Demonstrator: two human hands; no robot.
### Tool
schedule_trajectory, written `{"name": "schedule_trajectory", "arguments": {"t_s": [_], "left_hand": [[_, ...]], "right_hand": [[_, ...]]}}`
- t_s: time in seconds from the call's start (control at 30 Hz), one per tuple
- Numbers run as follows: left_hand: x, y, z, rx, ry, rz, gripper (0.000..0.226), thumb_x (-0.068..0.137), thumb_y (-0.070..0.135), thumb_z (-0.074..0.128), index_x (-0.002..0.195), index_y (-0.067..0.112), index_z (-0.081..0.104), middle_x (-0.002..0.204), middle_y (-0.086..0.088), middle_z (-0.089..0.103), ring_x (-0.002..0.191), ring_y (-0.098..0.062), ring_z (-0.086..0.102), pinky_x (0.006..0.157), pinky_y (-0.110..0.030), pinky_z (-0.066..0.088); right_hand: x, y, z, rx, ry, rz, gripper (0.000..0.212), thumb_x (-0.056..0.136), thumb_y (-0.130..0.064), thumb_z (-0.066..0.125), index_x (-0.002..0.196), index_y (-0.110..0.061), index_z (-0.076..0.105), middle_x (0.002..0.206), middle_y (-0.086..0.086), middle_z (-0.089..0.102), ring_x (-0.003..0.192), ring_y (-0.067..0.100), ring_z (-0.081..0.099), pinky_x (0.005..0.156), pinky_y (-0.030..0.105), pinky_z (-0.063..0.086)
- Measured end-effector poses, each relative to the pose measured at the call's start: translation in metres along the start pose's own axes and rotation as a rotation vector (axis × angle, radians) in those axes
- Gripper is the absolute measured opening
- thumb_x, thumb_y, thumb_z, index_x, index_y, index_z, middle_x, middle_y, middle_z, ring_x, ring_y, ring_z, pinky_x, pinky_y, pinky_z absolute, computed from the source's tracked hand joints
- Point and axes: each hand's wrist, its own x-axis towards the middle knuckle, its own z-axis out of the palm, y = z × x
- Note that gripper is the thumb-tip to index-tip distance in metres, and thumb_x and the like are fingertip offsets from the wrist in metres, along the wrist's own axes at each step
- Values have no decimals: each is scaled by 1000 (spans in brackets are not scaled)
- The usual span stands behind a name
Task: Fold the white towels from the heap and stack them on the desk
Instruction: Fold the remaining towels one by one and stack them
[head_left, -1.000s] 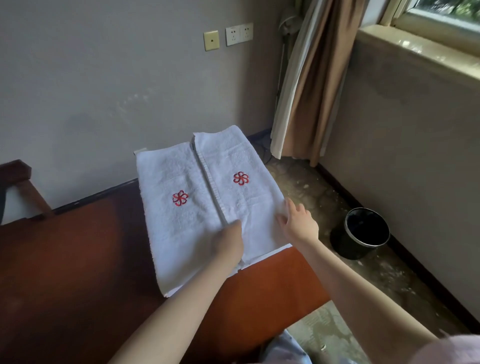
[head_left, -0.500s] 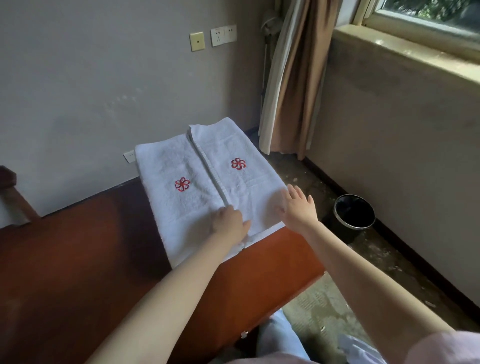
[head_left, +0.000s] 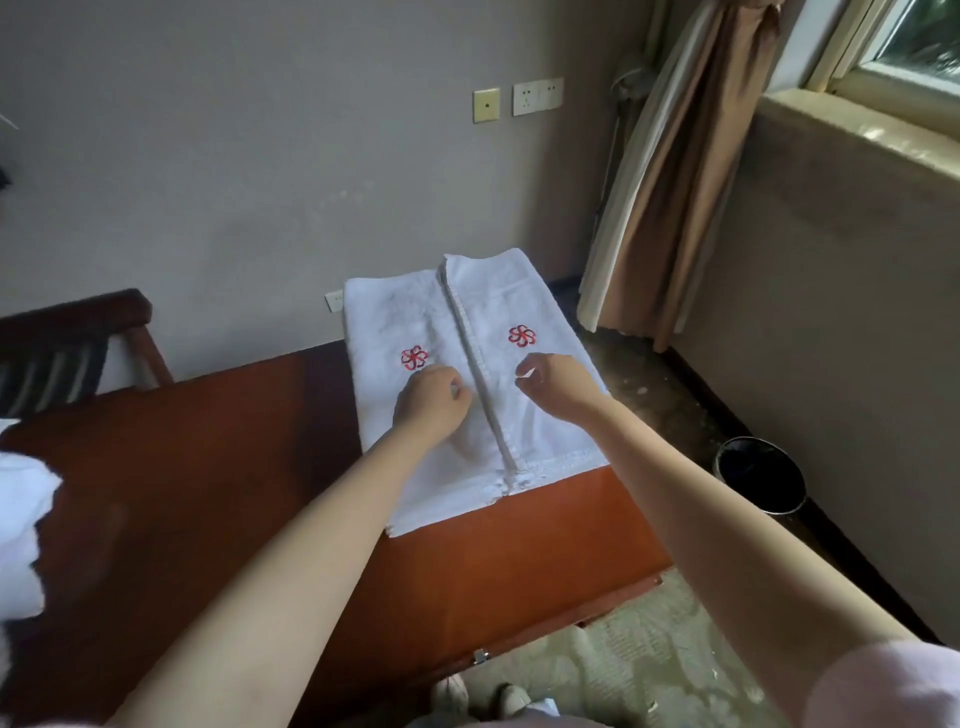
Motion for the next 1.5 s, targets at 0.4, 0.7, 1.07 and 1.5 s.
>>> {"name": "schedule_trajectory", "arguments": {"t_s": [0.4,0.7,1.07,1.5], "left_hand": [[-63,-106,-82,142,-176,-336,31,93,32,50,79,9,66,82,-8,64,80,-27,62,70,-31,48],[-128,-230,-168,148,33,-431,29,95,29,48,80,11,65,94,-15,69,85,-29,65,78,-37,53],[-218,-448,-238,72,204,-619,20,93,22,51,90,8,65,95,-8,67,87,-23,60,75,-33,50],[-254,-604,-262,54,223,-802,76,92,21,56,151,14,9,157,-9,13,141,-33,16,104,-46,35]], "right_hand": [[7,-127,57,-28,-450,-287,34,93,-31,59,121,-13,61,114,5,63,82,20,64,74,24,46],[-10,-283,135,-28,-537,-383,30,94,-29,56,117,-11,62,97,2,61,80,20,65,80,31,54],[-35,-481,275,0,-639,-415,32,95,-30,56,124,-14,59,116,5,65,96,20,65,82,30,50],[-31,-554,418,351,-573,-18,82,91,-23,64,153,-14,12,156,10,24,140,29,31,106,36,35]]}}
